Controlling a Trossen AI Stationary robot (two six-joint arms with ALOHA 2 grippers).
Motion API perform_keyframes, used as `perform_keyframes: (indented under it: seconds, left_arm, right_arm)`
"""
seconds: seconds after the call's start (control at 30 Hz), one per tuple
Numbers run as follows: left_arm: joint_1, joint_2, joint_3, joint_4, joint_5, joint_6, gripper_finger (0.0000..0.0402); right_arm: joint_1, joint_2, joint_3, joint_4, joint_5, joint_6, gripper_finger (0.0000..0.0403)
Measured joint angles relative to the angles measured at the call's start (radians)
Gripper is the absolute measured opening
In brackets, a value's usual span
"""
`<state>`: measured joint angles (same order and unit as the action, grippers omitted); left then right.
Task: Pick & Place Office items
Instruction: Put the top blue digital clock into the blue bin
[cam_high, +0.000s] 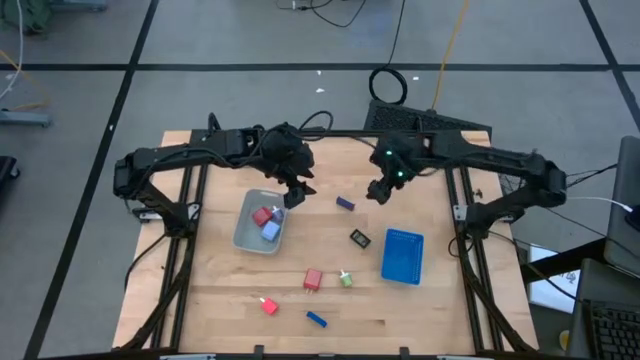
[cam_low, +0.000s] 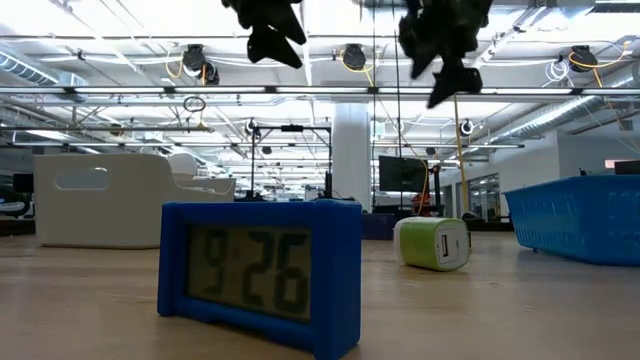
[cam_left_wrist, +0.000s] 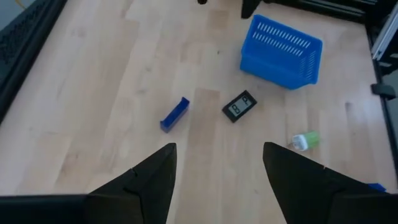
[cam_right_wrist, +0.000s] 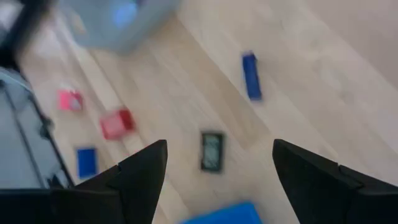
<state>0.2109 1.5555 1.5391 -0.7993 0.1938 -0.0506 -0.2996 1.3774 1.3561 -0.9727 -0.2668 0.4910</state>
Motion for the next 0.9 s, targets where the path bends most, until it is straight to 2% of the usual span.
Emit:
perform_keyframes:
  seconds: [0.07,0.23,0.43,0.53,0.6,0.67,0.8,0.9]
  left_arm:
    - [-0.004,0.0,0.001,0.001,-0.001,-0.015,0.0243]
    - [-0.01,0.0,0.002,0.001,-0.011,-0.05,0.0244]
    - [-0.011,0.0,0.002,-0.006,-0.011,-0.089,0.0243]
    - [-0.01,0.0,0.002,-0.006,-0.011,-0.095,0.0244]
    - [-0.01,0.0,0.002,-0.006,-0.01,-0.106,0.0243]
    - [-0.01,0.0,0.002,-0.009,-0.01,-0.111,0.0244]
    - [-0.015,0.0,0.002,-0.029,-0.01,-0.12,0.0244]
    - [-0.023,0.0,0.002,-0.04,-0.01,-0.109,0.0243]
  right_arm:
    - [-0.002,0.067,0.038,-0.082,0.001,-0.059,0.0282]
    - [0.008,0.188,0.097,-0.081,-0.041,-0.152,0.0282]
    - [0.027,0.248,0.105,0.036,-0.175,-0.345,0.0274]
    - [0.027,0.256,0.105,0.159,-0.259,-0.318,0.0274]
    - [0.021,0.258,0.105,0.234,-0.232,-0.212,0.0274]
    - [0.011,0.256,0.105,0.269,-0.147,-0.115,0.0273]
    - [-0.006,0.267,0.105,0.216,-0.039,-0.054,0.0273]
    - [-0.004,0.29,0.105,0.197,-0.021,-0.03,0.0273]
